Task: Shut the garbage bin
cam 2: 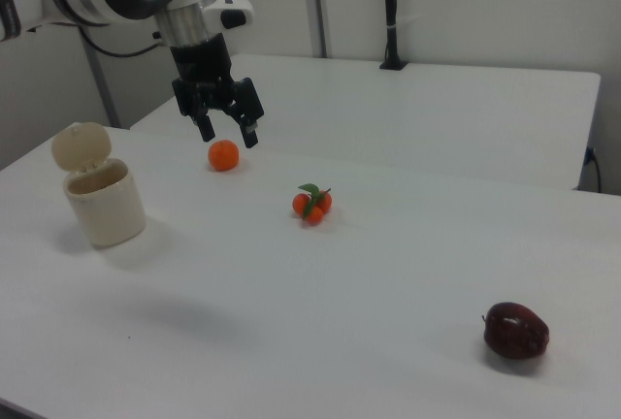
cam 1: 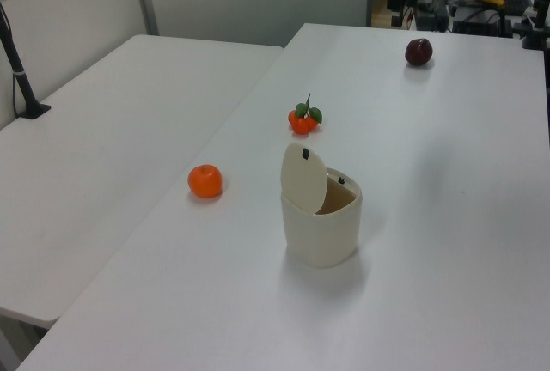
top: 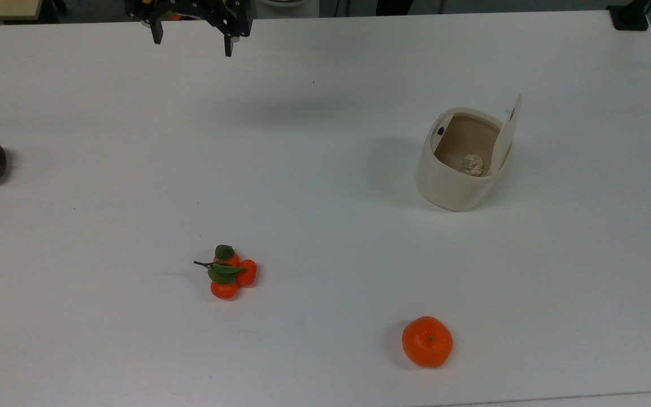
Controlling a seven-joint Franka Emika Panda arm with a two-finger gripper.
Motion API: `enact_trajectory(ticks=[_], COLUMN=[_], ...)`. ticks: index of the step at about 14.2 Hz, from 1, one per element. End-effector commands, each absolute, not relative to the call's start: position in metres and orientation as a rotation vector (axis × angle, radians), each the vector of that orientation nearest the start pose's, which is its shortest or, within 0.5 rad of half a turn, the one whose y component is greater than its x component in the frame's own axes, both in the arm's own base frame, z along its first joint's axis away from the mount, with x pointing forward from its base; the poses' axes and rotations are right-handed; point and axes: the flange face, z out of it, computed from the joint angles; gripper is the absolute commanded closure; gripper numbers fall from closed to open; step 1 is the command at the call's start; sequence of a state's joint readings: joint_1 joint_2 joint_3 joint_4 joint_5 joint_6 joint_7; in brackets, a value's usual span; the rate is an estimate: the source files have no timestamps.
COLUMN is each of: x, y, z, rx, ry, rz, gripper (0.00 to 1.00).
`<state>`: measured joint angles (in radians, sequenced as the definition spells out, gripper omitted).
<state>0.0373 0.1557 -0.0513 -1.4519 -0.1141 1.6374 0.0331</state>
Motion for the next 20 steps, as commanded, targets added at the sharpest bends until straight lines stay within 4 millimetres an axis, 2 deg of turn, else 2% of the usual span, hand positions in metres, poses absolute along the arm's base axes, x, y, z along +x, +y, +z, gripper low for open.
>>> enact_trajectory(ticks=[1, 10, 11, 12, 13, 14, 16, 20], x=[0.5981, 0.5981, 0.5981, 0.5983, 0.5987, 0.5988, 0.5987, 0.5991], y=[-0.0161, -0.0159, -0.0159, -0.0159, -0.0166, -0.0166, -0.0157, -0.0157], z=[0.6001, 0.6001, 0.6001, 0.6002, 0.5993, 0.5994, 0.5993, 0.5984], rx=[-3.265, -3.264, -3.264, -3.264, -3.263, -3.262, -3.263, -3.263], ry=[0.086, 0.084, 0.084, 0.069, 0.068, 0.068, 0.064, 0.061], rz=[-0.029, -0.029, -0.029, -0.031, -0.028, -0.03, -0.028, -0.025], gripper=[0.0, 0.0, 0.03, 0.26, 0.6, 0.79, 1.0, 1.0])
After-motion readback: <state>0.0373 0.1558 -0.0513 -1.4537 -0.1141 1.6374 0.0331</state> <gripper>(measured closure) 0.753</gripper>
